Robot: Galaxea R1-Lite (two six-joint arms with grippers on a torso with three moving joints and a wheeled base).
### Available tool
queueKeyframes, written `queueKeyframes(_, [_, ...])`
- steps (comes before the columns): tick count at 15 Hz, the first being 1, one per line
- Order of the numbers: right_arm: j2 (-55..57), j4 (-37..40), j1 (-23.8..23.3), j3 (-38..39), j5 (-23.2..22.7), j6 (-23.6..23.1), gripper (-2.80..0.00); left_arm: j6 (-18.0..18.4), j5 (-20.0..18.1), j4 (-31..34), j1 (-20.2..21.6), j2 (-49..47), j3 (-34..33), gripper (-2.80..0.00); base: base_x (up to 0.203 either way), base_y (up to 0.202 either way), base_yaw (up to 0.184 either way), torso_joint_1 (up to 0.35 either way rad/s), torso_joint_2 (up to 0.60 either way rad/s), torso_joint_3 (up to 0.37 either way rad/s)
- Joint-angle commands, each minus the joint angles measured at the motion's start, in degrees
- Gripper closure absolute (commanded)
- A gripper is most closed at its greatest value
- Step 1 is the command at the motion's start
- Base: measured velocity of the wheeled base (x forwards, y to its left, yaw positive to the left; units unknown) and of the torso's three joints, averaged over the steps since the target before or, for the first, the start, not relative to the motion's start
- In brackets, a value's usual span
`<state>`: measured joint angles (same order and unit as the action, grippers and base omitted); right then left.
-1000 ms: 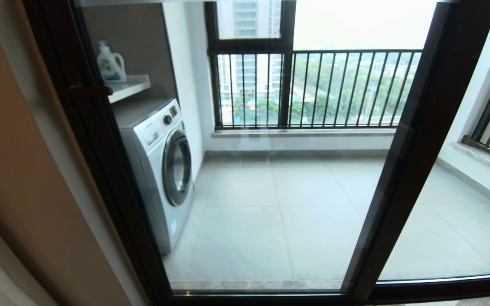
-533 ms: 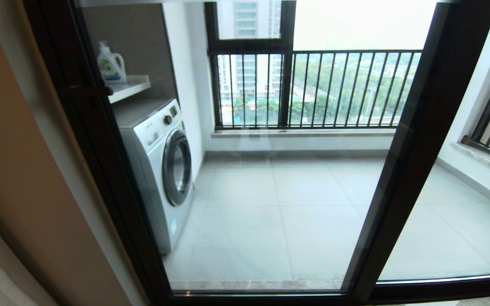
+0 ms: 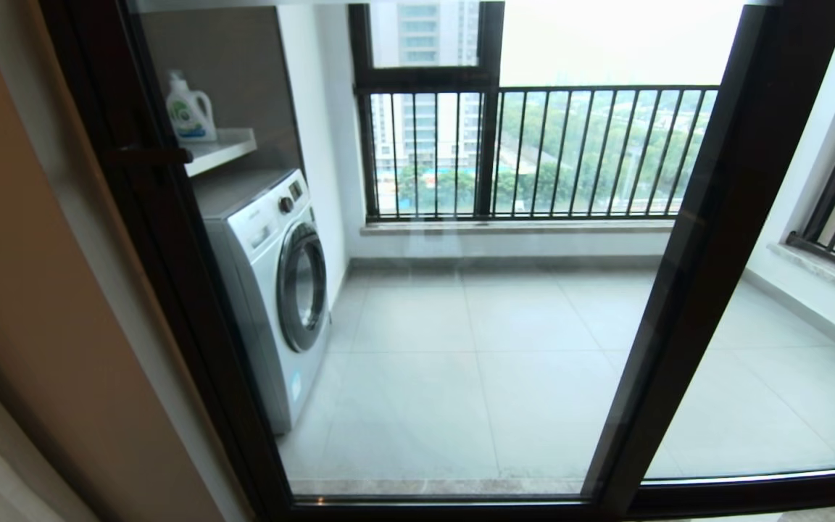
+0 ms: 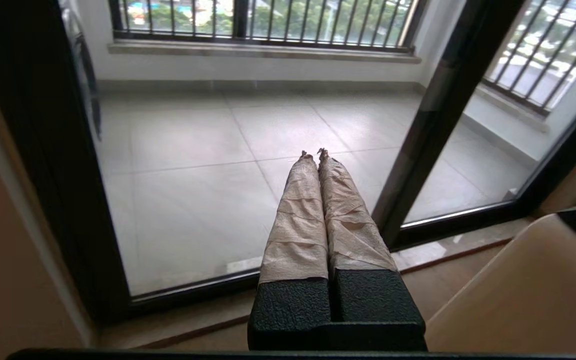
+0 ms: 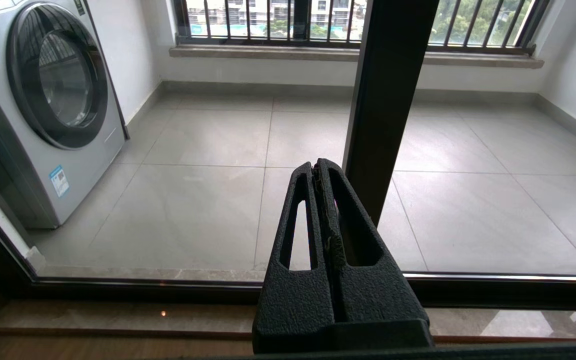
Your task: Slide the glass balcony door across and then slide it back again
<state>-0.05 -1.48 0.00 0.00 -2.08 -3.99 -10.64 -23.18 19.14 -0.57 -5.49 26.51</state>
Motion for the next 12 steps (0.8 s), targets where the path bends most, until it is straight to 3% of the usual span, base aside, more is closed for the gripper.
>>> queueKeyframes(1, [0.0, 0.0, 0.0, 0.7, 0.0, -0.1, 0.0, 5.0, 13.5, 1.9, 0.3, 5.4, -5.1, 0.0, 0.0, 0.0, 0.0, 0.0, 0.0, 0.0])
queueKeyframes(3, [0.0, 0.0, 0.0, 0.7, 0.0, -0.1, 0.0, 9.2, 17.5, -0.6, 0.4, 5.4, -10.3, 0.0, 0.0, 0.0, 0.0, 0.0, 0.0, 0.0])
queueKeyframes(8, [0.0, 0.0, 0.0, 0.7, 0.0, -0.1, 0.0, 12.1, 18.7, -23.2, 0.4, 5.4, -26.5, 0.0, 0.0, 0.0, 0.0, 0.0, 0.0, 0.0])
queueKeyframes(10, [0.0, 0.0, 0.0, 0.7, 0.0, -0.1, 0.0, 14.5, 19.1, -23.2, 0.4, 5.4, -26.5, 0.0, 0.0, 0.0, 0.0, 0.0, 0.0, 0.0])
queueKeyframes(12, [0.0, 0.0, 0.0, 0.7, 0.1, -0.1, 0.0, 18.1, 21.7, -19.2, 0.4, 5.4, -26.5, 0.0, 0.0, 0.0, 0.0, 0.0, 0.0, 0.0])
